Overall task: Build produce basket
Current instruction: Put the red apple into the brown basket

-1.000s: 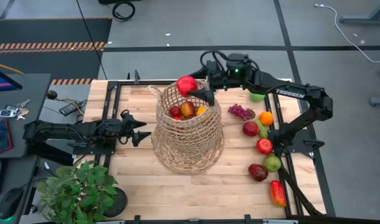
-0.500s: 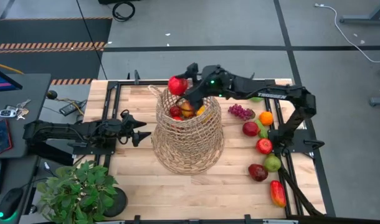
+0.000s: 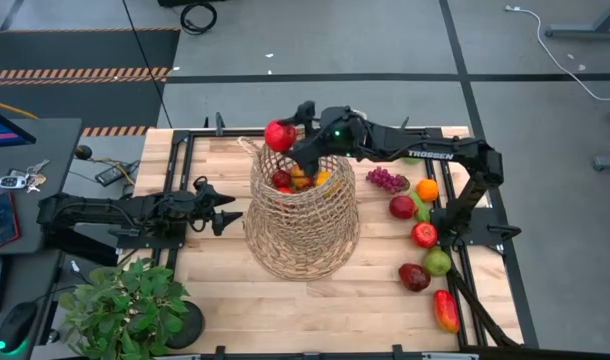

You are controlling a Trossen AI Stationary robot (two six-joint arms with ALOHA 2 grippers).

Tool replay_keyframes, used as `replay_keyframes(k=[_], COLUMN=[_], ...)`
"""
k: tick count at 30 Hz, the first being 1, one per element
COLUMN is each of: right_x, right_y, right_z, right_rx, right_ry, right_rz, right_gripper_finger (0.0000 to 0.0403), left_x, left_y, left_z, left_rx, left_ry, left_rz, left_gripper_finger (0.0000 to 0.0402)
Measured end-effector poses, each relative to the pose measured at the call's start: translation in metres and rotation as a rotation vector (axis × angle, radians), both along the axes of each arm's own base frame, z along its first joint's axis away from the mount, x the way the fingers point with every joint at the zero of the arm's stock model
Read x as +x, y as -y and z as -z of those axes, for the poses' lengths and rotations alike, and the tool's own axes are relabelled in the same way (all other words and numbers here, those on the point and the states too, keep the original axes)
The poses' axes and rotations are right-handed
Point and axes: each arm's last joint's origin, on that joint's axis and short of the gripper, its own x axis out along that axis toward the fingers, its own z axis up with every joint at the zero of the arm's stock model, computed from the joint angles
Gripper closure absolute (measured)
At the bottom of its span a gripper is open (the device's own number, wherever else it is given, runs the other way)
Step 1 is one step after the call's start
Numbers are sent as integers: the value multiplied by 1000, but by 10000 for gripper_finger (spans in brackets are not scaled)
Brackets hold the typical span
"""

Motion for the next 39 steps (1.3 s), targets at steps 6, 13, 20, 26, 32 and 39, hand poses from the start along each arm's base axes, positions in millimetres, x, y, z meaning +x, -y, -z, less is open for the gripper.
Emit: replay_keyframes(k=[6, 13, 20, 26, 32, 39], right_x=[-8, -19, -25, -28, -27, -28], right_y=[10, 30, 48, 57, 52, 38], right_z=[-13, -17, -14, -15, -14, 7], right_rx=[609, 1366, 1978, 1979, 1737, 1433], right_ry=[258, 379, 400, 409, 305, 161], right_rz=[72, 155, 301, 282, 152, 300], right_gripper_finger=[25, 25, 25, 25, 25, 25], left_x=[0, 0, 0, 0, 0, 0], left_y=[0, 0, 0, 0, 0, 0], left_z=[0, 0, 0, 0, 0, 0], left_rx=[0, 0, 0, 0, 0, 0], left_ry=[0, 0, -1, -1, 0, 0], left_rz=[0, 0, 1, 0, 0, 0], left_gripper_finger=[45, 45, 45, 45, 45, 45])
